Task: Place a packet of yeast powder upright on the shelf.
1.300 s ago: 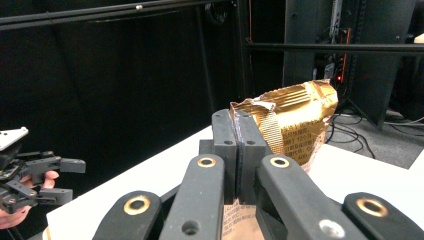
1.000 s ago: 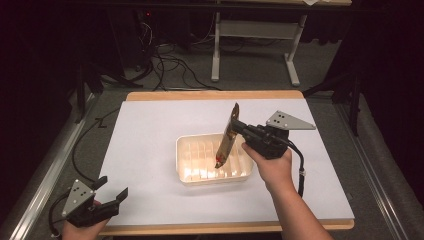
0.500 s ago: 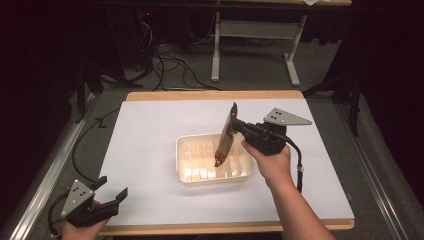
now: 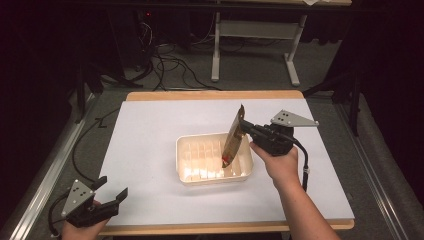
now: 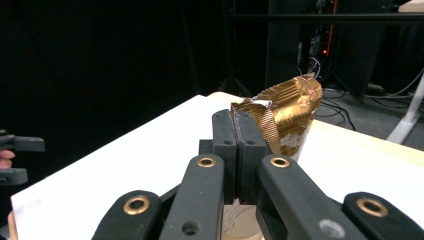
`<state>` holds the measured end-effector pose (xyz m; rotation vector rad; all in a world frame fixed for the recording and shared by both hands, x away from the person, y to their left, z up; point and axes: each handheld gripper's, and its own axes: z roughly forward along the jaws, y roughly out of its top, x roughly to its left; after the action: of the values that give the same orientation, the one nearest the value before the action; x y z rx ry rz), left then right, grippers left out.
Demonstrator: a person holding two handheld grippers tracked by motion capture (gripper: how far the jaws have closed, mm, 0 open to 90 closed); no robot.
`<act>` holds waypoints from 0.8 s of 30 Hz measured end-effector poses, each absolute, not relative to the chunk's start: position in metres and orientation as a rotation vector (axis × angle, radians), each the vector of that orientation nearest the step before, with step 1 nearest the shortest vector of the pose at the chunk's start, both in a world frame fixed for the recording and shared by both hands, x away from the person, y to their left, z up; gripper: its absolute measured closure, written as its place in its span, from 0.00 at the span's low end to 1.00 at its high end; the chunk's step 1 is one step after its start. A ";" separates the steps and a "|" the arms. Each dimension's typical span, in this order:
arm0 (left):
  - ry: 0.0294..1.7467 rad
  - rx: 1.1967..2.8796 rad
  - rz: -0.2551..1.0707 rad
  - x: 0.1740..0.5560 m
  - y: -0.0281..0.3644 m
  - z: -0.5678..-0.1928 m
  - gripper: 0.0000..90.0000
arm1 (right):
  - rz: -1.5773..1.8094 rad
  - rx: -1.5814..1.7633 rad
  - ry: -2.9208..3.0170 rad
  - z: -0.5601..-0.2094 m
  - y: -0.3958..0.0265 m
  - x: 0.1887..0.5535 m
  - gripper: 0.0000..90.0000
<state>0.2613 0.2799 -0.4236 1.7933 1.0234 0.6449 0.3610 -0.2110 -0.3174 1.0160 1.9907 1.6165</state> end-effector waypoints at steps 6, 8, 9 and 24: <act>1.023 1.794 0.645 0.261 0.280 -0.424 0.23 | 1.598 1.046 1.990 -0.324 -0.216 0.363 1.00; 1.024 1.795 0.645 0.261 0.279 -0.424 0.23 | 1.588 1.046 1.989 -0.324 -0.217 0.363 1.00; 1.024 1.795 0.645 0.261 0.279 -0.424 0.23 | 1.588 1.046 1.989 -0.324 -0.217 0.363 1.00; 1.021 1.799 0.641 0.262 0.279 -0.424 0.23 | 1.551 1.040 2.010 -0.328 -0.210 0.364 1.00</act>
<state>0.2616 0.2790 -0.4243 1.7992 1.0214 0.6409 0.3641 -0.2100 -0.3276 1.0405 2.0102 1.5512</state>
